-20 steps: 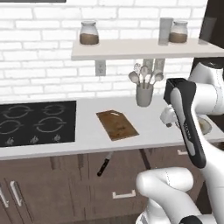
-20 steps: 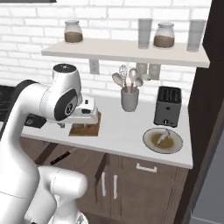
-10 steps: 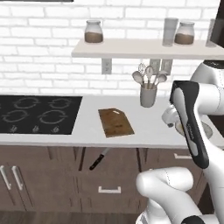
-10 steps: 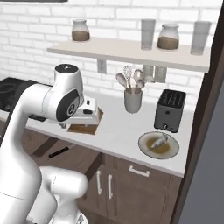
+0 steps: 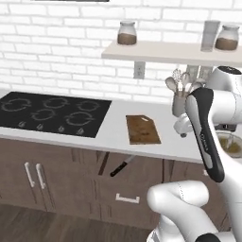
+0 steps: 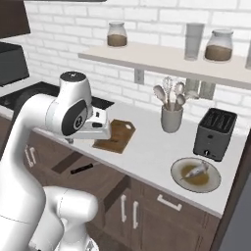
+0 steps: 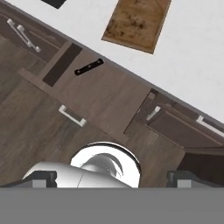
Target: Pick up the knife from the drawer and place it on the cutting board. Then place the meat from the plate to the cutting board.
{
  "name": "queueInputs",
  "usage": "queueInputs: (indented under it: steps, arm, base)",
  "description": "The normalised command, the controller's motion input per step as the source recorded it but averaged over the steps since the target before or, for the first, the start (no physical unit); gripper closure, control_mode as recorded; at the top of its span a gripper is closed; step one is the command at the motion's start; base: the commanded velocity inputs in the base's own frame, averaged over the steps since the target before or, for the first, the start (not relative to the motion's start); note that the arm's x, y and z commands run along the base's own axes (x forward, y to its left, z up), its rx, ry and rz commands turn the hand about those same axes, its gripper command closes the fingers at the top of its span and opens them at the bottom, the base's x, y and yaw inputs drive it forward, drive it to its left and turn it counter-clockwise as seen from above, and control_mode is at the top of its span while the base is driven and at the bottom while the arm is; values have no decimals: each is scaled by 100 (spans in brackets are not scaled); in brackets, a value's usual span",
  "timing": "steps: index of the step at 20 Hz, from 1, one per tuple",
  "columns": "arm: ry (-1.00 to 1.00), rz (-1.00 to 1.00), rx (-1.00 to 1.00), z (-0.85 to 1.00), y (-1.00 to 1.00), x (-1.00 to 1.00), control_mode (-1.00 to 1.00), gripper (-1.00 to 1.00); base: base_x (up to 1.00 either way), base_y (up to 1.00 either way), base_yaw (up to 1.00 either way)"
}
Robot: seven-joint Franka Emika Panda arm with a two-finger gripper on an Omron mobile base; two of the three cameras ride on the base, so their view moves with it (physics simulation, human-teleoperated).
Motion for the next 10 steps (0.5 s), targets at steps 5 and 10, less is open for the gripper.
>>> queueInputs:
  steps: [5, 10]
  arm:
    - [0, 0, 0, 0, 0, 0, 100, -100]
    - [0, 0, 0, 0, 0, 0, 100, -100]
  base:
    - [0, -38, 29]
    - [0, -38, 30]
